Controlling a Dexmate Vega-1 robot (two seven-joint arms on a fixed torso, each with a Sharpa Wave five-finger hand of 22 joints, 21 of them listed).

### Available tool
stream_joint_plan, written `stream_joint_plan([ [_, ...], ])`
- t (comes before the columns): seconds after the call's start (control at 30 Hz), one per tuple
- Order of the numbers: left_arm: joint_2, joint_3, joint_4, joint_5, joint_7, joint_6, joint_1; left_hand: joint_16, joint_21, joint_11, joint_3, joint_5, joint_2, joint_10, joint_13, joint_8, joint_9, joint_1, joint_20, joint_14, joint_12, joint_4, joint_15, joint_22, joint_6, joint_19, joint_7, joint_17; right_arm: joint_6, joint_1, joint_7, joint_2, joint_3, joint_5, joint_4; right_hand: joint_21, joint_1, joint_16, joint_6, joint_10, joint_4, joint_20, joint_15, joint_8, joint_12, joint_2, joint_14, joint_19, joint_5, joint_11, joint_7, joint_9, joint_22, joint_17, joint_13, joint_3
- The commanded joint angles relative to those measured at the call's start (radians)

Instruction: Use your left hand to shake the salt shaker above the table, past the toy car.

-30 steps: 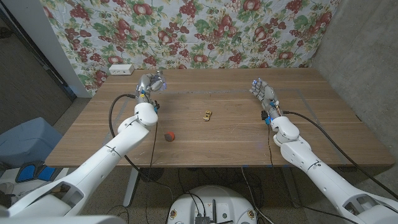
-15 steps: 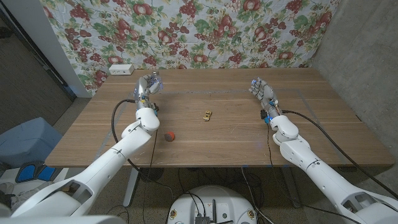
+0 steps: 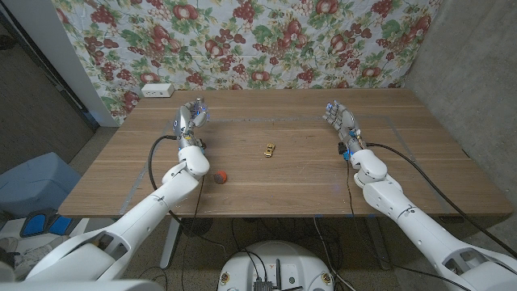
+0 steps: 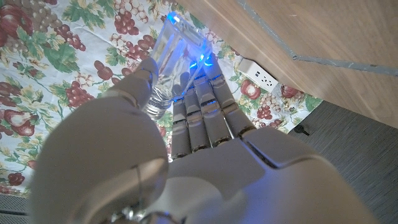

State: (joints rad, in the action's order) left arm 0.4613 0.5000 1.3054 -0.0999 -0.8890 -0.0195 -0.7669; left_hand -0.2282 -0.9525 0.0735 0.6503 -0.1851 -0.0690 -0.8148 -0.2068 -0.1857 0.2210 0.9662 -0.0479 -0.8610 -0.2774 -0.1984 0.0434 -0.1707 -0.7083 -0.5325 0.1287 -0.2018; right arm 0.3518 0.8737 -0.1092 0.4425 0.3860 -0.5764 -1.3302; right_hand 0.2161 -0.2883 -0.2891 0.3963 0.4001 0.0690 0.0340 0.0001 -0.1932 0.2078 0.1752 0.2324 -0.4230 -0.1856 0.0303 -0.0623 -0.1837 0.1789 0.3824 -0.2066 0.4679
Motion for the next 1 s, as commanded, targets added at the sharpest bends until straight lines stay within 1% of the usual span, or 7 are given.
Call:
stream_joint_plan([
  [0.03,-0.027,0.022,-0.090,-0.010,-0.044,0.019,0.022,0.003,-0.009,-0.236,0.021,-0.002,-0.092,-0.262,-0.006,-0.002,0.002,0.071,-0.095,-0.048,0.004,0.018,0.189,-0.004,-0.203,-0.002,-0.102,-0.004,-0.005,-0.003,-0.001,0.000,0.002,0.002,0.001,-0.004,0.007,0.004,0.008,0.006,-0.001,-0.001,0.003,-0.003,0.001,-0.003,0.007,-0.004,-0.007,0.000,0.001,-0.004,0.003,0.004,-0.005,0.010],
  [0.4,-0.033,0.030,-0.111,0.004,-0.052,0.015,0.022,0.004,-0.010,-0.235,0.021,-0.002,-0.093,-0.263,-0.006,-0.003,0.002,0.069,-0.095,-0.046,0.005,0.019,0.189,-0.004,-0.202,-0.001,-0.103,-0.004,-0.006,0.001,0.000,0.004,0.001,0.001,-0.005,-0.004,0.007,0.004,0.008,0.005,-0.001,-0.001,0.003,-0.003,0.000,-0.003,0.007,-0.005,-0.007,0.001,0.000,-0.004,0.003,0.004,-0.005,0.010],
  [0.57,-0.031,0.033,-0.115,0.014,-0.039,0.016,0.024,0.004,-0.010,-0.238,0.021,-0.001,-0.093,-0.262,-0.006,-0.002,0.002,0.069,-0.096,-0.046,0.006,0.019,0.189,-0.003,-0.200,0.000,-0.104,-0.004,-0.006,0.005,-0.002,0.005,0.000,0.000,-0.009,-0.004,0.007,0.004,0.008,0.005,-0.001,-0.001,0.003,-0.003,0.000,-0.003,0.007,-0.006,-0.007,0.003,0.001,-0.004,0.003,0.004,-0.005,0.010],
  [1.0,-0.042,0.042,-0.137,0.038,-0.026,-0.004,0.032,0.006,-0.011,-0.233,0.021,-0.001,-0.091,-0.260,-0.006,-0.003,0.001,0.067,-0.096,-0.041,0.007,0.019,0.187,-0.003,-0.200,0.000,-0.103,-0.004,-0.003,0.012,-0.007,0.005,-0.003,-0.001,-0.016,-0.004,0.008,0.004,0.008,0.006,-0.001,-0.001,0.002,-0.003,0.001,-0.003,0.008,-0.005,-0.007,0.002,0.002,-0.004,0.003,0.005,-0.005,0.010],
])
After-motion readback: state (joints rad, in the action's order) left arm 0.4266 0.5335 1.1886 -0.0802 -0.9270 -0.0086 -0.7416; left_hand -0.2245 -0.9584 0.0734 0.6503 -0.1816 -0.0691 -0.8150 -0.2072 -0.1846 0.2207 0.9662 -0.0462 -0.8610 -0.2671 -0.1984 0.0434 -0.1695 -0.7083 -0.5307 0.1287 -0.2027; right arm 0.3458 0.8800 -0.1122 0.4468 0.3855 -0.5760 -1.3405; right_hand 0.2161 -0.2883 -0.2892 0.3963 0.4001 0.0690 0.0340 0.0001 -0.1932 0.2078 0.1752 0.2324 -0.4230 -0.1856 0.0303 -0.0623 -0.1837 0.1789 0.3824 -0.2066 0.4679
